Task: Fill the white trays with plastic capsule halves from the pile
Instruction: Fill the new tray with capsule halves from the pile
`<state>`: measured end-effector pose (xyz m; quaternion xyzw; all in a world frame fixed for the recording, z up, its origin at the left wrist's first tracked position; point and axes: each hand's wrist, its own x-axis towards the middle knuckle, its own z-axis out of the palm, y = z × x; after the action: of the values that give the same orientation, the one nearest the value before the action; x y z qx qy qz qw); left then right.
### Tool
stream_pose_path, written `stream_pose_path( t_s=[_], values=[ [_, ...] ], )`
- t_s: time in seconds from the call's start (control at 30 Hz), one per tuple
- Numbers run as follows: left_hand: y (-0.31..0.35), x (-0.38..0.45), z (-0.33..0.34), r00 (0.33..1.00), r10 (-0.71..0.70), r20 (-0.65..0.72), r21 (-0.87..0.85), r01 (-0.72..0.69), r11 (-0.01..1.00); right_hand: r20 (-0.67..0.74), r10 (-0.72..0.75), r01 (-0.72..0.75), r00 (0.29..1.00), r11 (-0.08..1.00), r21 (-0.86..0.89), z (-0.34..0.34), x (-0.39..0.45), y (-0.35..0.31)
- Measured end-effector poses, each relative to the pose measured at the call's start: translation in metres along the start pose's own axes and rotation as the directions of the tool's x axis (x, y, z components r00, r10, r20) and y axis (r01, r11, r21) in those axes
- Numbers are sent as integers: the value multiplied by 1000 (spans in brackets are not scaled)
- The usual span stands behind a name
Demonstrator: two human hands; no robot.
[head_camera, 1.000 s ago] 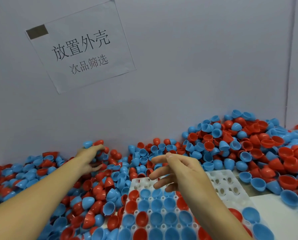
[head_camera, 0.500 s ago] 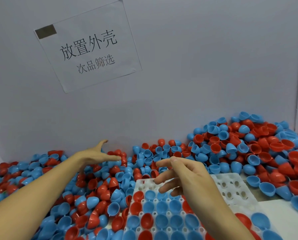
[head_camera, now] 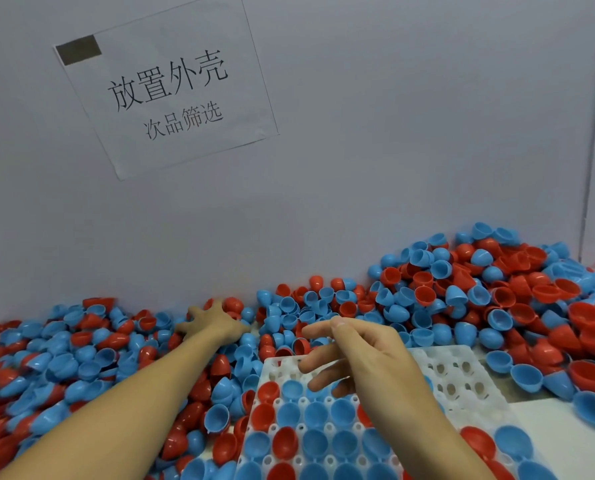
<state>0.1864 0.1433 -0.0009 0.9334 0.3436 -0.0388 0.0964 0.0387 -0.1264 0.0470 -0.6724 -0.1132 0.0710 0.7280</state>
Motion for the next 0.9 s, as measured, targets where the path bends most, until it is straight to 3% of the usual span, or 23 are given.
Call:
stream_pose_path(
  t_s=[0.13, 0.23, 0.33, 0.47, 0.63, 0.9],
  values=[
    [-16, 4, -3, 996, 41, -78, -43, -45, 998, 22, 2, -2, 1000, 1000, -1, 3, -1, 0],
    [-29, 9, -13, 984, 40, -175, -291, -91, 953, 28, -2, 2, 1000, 1000, -8, 3, -1, 1],
    [-42, 10, -28, 977, -26, -214, -616, -114, 779, 20, 1, -1, 1000, 1000, -4, 2, 0, 2],
    [-52, 7, -45, 989, -116, -87, -872, -19, 488, 12, 3, -3, 1000, 1000, -7, 1, 1, 3],
    [-58, -5, -64, 988, -142, 61, -960, 97, 261, 13, 12, -12, 1000, 1000, -11, 4, 1, 4],
    [-48, -59, -84, 987, -77, 139, -987, 131, -95, 14, 12, -12, 1000, 1000, -21, 5, 1, 6]
  ],
)
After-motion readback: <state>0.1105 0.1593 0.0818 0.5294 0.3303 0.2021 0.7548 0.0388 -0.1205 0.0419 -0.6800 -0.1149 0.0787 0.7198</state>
